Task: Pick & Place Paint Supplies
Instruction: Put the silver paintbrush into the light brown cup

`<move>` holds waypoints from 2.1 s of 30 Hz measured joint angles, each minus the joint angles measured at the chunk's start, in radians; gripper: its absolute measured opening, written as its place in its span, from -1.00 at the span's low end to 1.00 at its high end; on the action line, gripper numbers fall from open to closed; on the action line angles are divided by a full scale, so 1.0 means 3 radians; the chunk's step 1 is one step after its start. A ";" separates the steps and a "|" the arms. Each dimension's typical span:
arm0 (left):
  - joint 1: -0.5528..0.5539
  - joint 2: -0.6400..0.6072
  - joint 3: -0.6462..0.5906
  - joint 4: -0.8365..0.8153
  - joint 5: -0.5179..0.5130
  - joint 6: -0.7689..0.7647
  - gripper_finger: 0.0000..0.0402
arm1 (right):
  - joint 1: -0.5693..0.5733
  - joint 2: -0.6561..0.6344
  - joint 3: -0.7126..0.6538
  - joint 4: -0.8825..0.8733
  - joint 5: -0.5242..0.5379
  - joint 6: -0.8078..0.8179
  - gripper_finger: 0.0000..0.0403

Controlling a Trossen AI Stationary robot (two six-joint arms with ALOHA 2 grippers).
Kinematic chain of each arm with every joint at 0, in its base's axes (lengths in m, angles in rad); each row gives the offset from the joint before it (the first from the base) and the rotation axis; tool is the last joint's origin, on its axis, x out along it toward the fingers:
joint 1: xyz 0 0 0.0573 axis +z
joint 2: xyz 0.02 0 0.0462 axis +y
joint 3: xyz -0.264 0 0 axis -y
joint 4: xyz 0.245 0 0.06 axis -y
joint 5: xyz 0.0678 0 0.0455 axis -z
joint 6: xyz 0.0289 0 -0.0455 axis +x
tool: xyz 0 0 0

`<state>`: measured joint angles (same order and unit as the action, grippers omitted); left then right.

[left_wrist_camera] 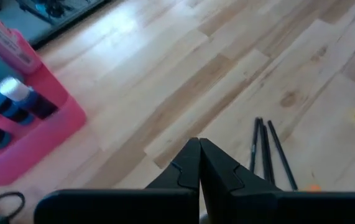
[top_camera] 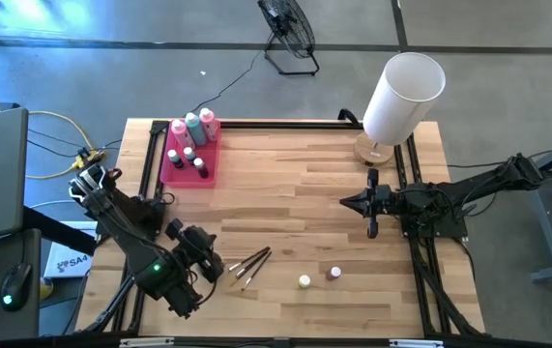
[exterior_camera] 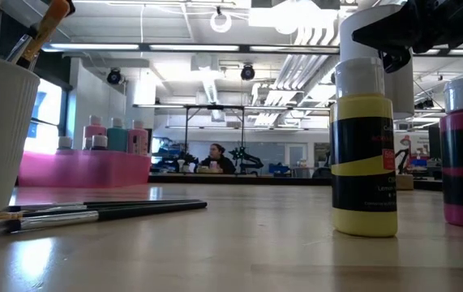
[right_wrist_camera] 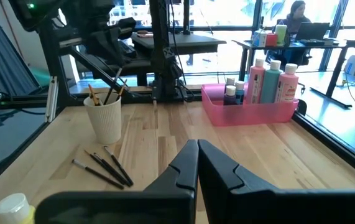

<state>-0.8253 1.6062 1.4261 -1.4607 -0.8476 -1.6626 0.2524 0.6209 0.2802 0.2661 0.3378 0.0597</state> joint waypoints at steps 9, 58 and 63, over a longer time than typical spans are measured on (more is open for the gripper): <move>0.0000 0.0001 0.0000 0.0038 0.0242 0.0026 -1.00 | 0.0001 0.0000 0.0001 -0.0001 0.0000 0.0000 -0.98; 0.0004 0.0003 -0.0001 0.0061 -0.0063 0.0318 -0.47 | 0.0001 0.0000 0.0000 -0.0001 0.0000 -0.0013 -0.99; 0.0004 0.0003 -0.0001 0.0071 -0.0077 0.0317 -0.47 | 0.0001 0.0000 0.0000 -0.0001 0.0000 -0.0013 -0.99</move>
<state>-0.8242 1.6070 1.4258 -1.4394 -0.8707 -1.5676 0.2527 0.6209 0.2803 0.2657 0.3378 0.0559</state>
